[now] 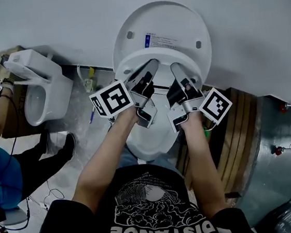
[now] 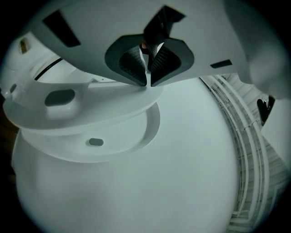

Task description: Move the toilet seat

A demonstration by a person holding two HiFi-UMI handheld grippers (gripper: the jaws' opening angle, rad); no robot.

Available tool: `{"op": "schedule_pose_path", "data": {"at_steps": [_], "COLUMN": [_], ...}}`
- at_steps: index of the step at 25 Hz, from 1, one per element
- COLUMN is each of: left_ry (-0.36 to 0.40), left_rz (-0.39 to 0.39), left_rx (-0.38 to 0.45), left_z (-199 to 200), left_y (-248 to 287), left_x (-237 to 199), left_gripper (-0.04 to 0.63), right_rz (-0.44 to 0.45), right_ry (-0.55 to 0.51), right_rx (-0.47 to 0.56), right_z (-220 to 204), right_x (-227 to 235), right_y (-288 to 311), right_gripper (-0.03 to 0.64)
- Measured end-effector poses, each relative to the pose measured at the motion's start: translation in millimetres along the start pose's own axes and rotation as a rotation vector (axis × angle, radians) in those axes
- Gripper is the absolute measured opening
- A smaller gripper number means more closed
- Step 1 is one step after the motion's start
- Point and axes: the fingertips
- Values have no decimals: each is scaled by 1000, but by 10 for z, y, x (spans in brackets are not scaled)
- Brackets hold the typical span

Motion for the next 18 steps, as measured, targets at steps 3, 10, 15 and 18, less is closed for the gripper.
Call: {"op": "schedule_pose_path", "data": {"at_steps": [3, 10, 15, 18], "left_ry": [5, 28, 52, 65], "left_rz": [6, 15, 42, 42], "left_rx": [-26, -73, -113, -122], "left_z": [76, 236, 387, 417], "left_y": [128, 360, 587, 630], "left_x": [-101, -335, -601, -623], "left_gripper": [23, 20, 19, 18], "right_rz": [-33, -72, -110, -113], "right_ry": [-31, -50, -72, -90], "right_rx": [17, 70, 82, 93], "right_z": [113, 301, 491, 539], "right_x": [60, 166, 296, 283], "right_y": [128, 417, 715, 759], "right_gripper": [46, 38, 33, 32]}}
Point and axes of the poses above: the fingertips, and each gripper's own axes: y forward along the fingers, x to its right, z out of its top, and after that the axes turned 11 degrees about -z, right-handed
